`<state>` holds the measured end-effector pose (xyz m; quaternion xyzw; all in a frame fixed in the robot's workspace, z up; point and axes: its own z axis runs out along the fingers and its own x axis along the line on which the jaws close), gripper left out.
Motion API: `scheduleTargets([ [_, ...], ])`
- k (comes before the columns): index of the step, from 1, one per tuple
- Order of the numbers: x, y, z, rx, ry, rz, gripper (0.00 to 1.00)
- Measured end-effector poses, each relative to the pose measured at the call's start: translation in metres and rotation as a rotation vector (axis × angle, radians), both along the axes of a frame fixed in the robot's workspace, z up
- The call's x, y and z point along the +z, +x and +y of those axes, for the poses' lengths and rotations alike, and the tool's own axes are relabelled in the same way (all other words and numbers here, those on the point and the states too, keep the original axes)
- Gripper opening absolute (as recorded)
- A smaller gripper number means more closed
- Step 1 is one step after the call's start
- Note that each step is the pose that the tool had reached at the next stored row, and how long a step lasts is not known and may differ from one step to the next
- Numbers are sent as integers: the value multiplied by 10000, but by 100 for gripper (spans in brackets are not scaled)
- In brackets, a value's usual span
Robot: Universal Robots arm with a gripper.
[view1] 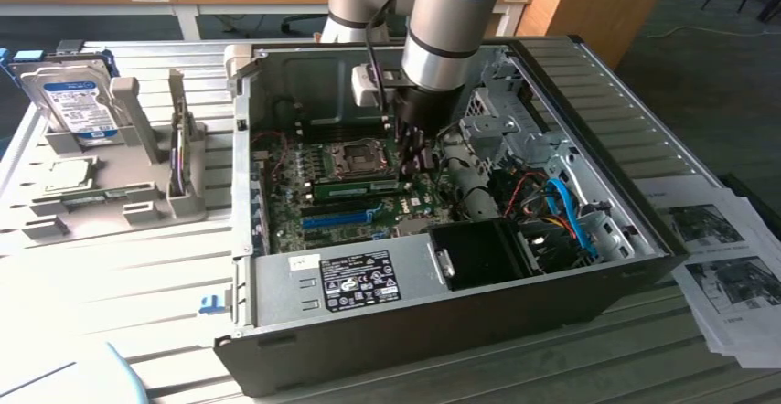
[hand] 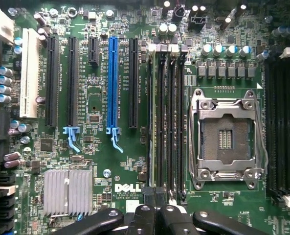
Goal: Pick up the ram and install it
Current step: 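Press down the ram until it locks into place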
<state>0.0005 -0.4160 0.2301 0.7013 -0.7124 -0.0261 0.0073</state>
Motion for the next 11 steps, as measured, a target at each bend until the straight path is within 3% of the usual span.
scheduleTargets([
  [11,248,0,0,1,-2,1,9],
])
